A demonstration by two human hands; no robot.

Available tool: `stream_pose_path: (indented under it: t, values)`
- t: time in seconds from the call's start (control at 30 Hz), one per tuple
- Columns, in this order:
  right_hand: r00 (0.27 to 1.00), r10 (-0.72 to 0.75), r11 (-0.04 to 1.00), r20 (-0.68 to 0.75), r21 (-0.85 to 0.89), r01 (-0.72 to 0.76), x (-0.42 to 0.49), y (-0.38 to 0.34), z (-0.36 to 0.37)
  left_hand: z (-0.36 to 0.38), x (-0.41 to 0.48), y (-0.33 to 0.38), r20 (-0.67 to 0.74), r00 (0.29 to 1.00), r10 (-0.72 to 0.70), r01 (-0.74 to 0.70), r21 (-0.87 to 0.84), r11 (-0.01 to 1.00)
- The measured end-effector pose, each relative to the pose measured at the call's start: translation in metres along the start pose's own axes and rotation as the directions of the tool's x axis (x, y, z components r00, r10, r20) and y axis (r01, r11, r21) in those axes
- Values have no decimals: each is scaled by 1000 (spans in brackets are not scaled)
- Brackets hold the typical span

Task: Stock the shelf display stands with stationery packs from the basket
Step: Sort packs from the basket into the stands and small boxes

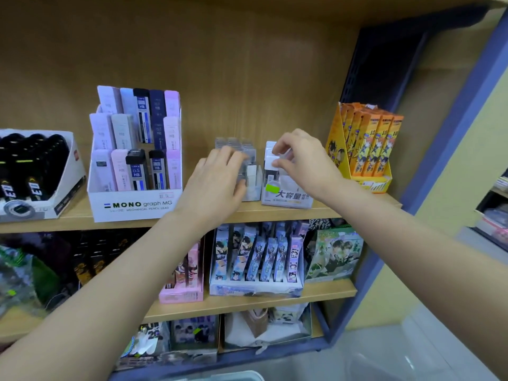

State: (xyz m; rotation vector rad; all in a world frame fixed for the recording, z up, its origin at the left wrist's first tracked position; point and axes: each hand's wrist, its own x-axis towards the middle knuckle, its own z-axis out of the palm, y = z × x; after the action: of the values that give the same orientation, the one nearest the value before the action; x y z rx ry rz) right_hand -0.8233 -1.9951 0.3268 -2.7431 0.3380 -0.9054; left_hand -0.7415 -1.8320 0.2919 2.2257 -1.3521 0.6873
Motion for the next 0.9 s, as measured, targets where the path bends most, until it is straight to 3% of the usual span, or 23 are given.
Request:
stream_pose_path:
  t: [0.3, 0.5, 0.63, 0.77, 0.9]
  values:
    - [995, -63, 987, -77, -155, 51, -22, -5, -8, -8, -5, 3, -47, 997, 59, -55, 70, 996]
    - [971, -223, 946, -89, -260, 193, -74, -23, -1, -18, -72, 2, -93, 982, 163, -147, 157, 977]
    - [936, -349, 905, 45, -243, 349, -121, -22, 34, -1, -148, -10, -2, 990, 142, -141, 148, 979]
    - [910, -334, 910, 246, -167, 379, -168, -18, 88, 34, -228, -35, 151, 988, -28, 14, 93, 996]
    - [834, -290, 934, 470, -50, 353, -218, -15, 156, 71, -300, -57, 274, 933, -234, 204, 131, 970]
